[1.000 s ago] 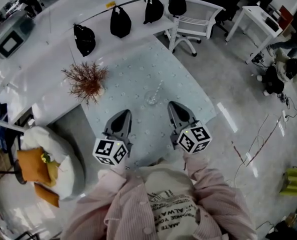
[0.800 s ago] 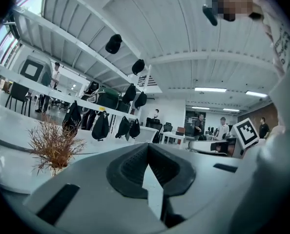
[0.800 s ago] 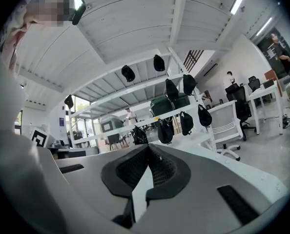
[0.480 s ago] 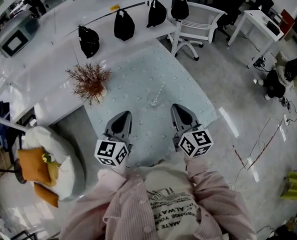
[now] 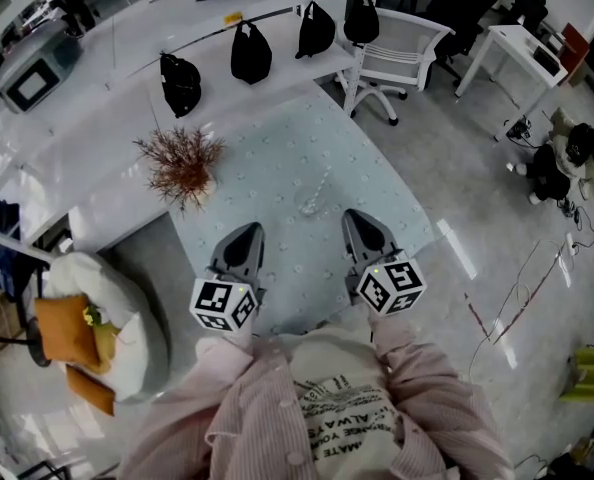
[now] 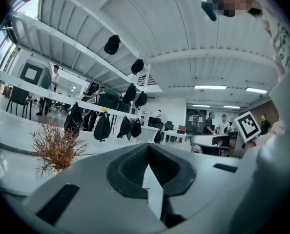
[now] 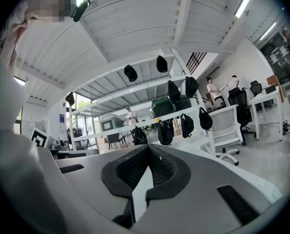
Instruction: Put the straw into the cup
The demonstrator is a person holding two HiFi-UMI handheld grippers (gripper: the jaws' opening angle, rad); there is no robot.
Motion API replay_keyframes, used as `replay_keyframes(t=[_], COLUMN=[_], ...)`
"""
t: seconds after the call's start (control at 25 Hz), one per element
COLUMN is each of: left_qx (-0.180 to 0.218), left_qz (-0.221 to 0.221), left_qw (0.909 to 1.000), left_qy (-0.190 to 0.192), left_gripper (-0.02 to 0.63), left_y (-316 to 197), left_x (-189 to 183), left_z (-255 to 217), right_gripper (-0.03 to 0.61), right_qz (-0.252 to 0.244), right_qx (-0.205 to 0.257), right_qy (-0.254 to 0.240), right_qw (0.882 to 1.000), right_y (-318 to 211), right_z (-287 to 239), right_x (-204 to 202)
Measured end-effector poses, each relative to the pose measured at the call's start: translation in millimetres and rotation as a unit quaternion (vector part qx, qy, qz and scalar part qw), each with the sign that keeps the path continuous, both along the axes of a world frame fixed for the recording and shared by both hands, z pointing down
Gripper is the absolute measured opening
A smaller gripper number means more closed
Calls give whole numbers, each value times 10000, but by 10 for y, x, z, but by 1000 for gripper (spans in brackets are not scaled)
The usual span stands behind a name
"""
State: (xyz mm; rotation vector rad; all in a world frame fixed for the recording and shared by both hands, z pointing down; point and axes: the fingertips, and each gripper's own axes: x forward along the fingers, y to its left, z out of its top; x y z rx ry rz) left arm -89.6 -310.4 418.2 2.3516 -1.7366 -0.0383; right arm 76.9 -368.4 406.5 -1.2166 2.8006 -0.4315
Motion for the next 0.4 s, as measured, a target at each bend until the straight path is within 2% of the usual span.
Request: replay_keyframes(t=[0.4], left_qx=[-67], left_qz=[-86], left_qw=[9999], left_qy=[127], left_gripper=[0], left_y=[3], left_x=[-12], left_z=[14], right_gripper=[-2], right_qz=[80], right_qx=[-68], right_qy=[23], right_qw=[9999], right_y=[-10], right_z=[14], right_x=[74])
